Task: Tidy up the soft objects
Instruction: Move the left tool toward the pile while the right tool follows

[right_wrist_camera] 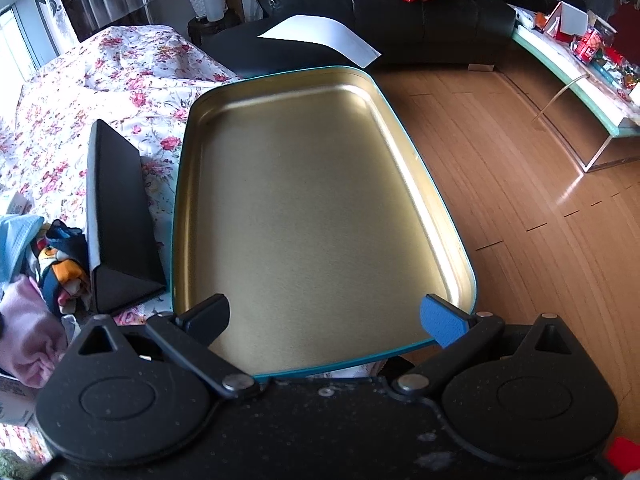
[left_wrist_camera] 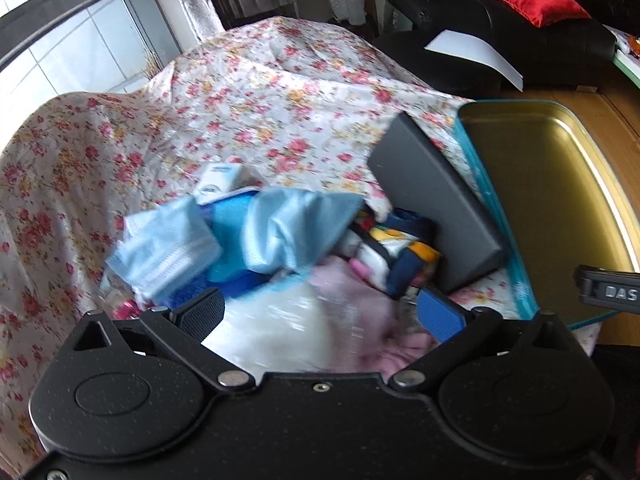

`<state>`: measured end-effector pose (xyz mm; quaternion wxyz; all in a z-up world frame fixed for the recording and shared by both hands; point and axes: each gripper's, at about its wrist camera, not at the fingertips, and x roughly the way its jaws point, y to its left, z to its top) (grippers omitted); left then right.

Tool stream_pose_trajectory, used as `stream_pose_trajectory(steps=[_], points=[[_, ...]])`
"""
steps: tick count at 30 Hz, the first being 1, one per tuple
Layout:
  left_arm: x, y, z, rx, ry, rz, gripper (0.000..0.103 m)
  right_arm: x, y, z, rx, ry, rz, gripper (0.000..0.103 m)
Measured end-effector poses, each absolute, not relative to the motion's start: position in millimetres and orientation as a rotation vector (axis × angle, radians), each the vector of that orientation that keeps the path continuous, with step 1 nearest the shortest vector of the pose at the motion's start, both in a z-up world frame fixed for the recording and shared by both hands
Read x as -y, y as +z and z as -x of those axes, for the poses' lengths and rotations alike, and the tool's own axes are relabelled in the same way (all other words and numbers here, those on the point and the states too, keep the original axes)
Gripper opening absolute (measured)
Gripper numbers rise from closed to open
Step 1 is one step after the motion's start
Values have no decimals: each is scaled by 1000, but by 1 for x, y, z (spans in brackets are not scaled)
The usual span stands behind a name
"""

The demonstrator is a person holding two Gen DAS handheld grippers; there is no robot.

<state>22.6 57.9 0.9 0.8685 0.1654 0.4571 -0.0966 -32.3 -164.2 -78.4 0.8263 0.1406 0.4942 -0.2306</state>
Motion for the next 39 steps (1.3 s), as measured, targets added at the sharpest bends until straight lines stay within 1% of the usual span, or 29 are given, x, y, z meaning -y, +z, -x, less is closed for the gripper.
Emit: stream_pose_trajectory(steps=[12, 19, 26, 30, 39], points=[[-131, 6, -58, -848, -137, -394, 99, 145, -78, 27, -1067, -540, -151, 102], [-164, 0, -69, -834, -157, -405, 99, 124, -69, 31, -1013, -549, -57, 102], [-192, -14, -77, -858, -188, -346, 99, 107, -52, 41, -913, -544, -50, 102], [-205, -14, -86, -886, -176, -239, 99, 97, -53, 37, -934, -540, -32, 102], [-226, 1, -104, -806, -90, -182, 99, 80, -58, 35, -956, -540, 5, 102]])
